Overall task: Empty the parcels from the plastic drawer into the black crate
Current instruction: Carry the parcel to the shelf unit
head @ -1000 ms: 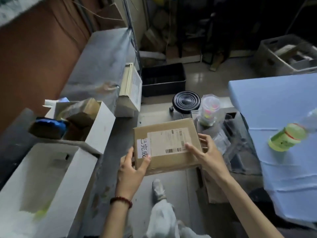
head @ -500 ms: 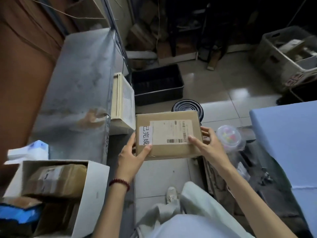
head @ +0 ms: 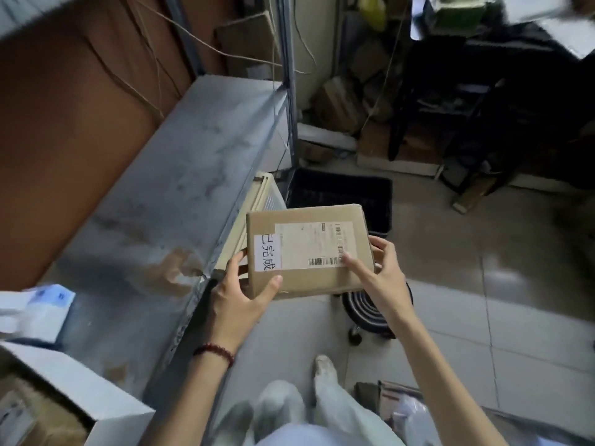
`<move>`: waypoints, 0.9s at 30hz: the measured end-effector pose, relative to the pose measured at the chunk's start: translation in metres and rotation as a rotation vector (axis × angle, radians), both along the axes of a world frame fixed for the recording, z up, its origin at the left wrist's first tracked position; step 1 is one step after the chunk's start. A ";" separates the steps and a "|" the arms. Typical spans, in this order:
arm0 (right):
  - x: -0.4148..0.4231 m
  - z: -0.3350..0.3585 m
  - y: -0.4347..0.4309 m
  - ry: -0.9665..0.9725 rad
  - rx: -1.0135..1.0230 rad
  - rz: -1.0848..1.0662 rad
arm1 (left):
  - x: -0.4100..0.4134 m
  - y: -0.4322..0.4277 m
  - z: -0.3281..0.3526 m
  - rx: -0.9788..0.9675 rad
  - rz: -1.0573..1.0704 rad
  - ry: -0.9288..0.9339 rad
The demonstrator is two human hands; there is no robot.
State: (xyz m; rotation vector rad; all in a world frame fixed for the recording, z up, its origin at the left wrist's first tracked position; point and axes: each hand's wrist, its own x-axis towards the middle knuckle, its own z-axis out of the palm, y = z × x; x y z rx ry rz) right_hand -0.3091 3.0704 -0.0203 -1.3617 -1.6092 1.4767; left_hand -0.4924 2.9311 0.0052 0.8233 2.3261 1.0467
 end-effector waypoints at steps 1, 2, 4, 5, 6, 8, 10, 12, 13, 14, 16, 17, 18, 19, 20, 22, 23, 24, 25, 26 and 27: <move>-0.009 0.004 0.015 0.005 0.010 0.025 | -0.004 0.008 0.001 0.007 0.033 -0.010; -0.015 0.008 0.024 0.016 0.016 0.044 | -0.007 0.012 0.003 0.011 0.049 -0.026; -0.038 0.012 0.049 0.019 0.015 0.125 | -0.021 0.023 0.003 0.022 0.110 -0.058; -0.049 0.011 0.061 0.011 0.017 0.159 | -0.030 0.029 0.002 0.031 0.141 -0.066; -0.060 0.012 0.072 0.000 0.024 0.188 | -0.039 0.035 0.002 0.039 0.163 -0.071; -0.084 0.013 0.093 -0.027 0.039 0.234 | -0.058 0.045 0.002 0.057 0.189 -0.080; -0.108 0.012 0.111 -0.046 0.059 0.259 | -0.080 0.053 0.000 0.069 0.193 -0.075; -0.132 0.013 0.125 -0.046 0.068 0.258 | -0.101 0.059 0.002 0.062 0.204 -0.063; -0.145 0.013 0.132 -0.041 0.075 0.281 | -0.110 0.062 0.003 0.067 0.227 -0.050; -0.157 0.013 0.140 -0.040 0.074 0.320 | -0.116 0.066 0.002 0.076 0.255 -0.048; -0.179 0.016 0.150 -0.036 0.061 0.392 | -0.127 0.070 0.002 0.088 0.304 -0.036; -0.189 0.016 0.155 -0.029 0.060 0.418 | -0.132 0.072 0.003 0.088 0.330 -0.029; -0.199 0.015 0.159 -0.025 0.063 0.439 | -0.137 0.075 0.004 0.083 0.357 -0.023; -0.209 0.014 0.165 -0.022 0.060 0.454 | -0.142 0.079 0.004 0.068 0.381 -0.021; -0.220 0.012 0.172 -0.020 0.051 0.472 | -0.146 0.082 0.003 0.051 0.405 -0.018; -0.243 0.010 0.185 -0.029 0.038 0.524 | -0.155 0.091 0.001 0.048 0.447 -0.018; -0.255 0.008 0.192 -0.038 0.041 0.557 | -0.160 0.096 -0.001 0.055 0.465 -0.016; -0.266 0.006 0.199 -0.049 0.051 0.593 | -0.165 0.101 -0.003 0.057 0.485 -0.013; -0.278 0.005 0.207 -0.065 0.064 0.629 | -0.170 0.107 -0.005 0.055 0.511 -0.015; -0.290 0.004 0.216 -0.080 0.078 0.663 | -0.173 0.114 -0.007 0.052 0.540 -0.022; -0.303 0.004 0.225 -0.085 0.092 0.700 | -0.176 0.121 -0.009 0.050 0.573 -0.031</move>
